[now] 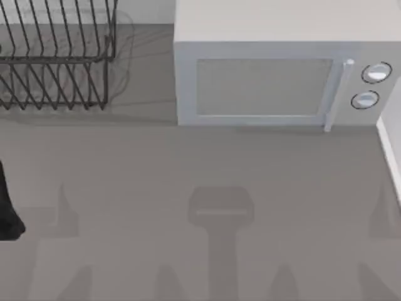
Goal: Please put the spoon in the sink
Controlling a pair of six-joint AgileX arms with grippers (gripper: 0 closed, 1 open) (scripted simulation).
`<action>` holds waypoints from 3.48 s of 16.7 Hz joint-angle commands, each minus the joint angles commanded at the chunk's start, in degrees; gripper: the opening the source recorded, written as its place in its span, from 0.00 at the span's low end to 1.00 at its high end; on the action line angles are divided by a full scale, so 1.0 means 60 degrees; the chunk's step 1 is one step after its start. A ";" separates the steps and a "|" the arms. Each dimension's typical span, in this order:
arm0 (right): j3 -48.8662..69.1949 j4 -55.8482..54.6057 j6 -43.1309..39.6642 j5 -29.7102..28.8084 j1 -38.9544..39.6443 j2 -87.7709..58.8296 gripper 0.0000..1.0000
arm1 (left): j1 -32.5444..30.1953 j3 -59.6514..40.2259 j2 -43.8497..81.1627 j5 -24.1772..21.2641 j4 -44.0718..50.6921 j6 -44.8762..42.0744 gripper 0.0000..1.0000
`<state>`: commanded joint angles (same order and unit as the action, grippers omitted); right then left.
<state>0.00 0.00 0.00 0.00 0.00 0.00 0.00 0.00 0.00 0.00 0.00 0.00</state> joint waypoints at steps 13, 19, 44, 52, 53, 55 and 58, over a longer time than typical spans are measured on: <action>0.4171 0.4607 -0.1789 0.0101 -0.2149 -0.6407 1.00 | 0.0000 0.0000 0.0000 0.0000 0.0000 0.0000 1.00; 0.7091 0.7934 -0.3053 0.0160 -0.3694 -1.1226 1.00 | 0.0000 0.0000 0.0000 0.0000 0.0000 0.0000 1.00; 0.6873 0.5568 -0.3725 0.0179 -0.4557 -1.6038 1.00 | 0.0000 0.0000 0.0000 0.0000 0.0000 0.0000 1.00; 0.6850 0.5530 -0.3724 0.0179 -0.4557 -1.6058 0.70 | 0.0000 0.0000 0.0000 0.0000 0.0000 0.0000 1.00; 0.6850 0.5530 -0.3724 0.0179 -0.4557 -1.6058 0.62 | 0.0000 0.0000 0.0000 0.0000 0.0000 0.0000 1.00; 0.6850 0.5530 -0.3724 0.0179 -0.4557 -1.6058 0.47 | 0.0000 0.0000 0.0000 0.0000 0.0000 0.0000 1.00; 0.6850 0.5530 -0.3724 0.0179 -0.4557 -1.6058 0.25 | 0.0000 0.0000 0.0000 0.0000 0.0000 0.0000 1.00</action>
<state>41.10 33.18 -22.35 1.07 -27.34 -96.35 0.00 0.00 0.00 0.00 0.00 0.00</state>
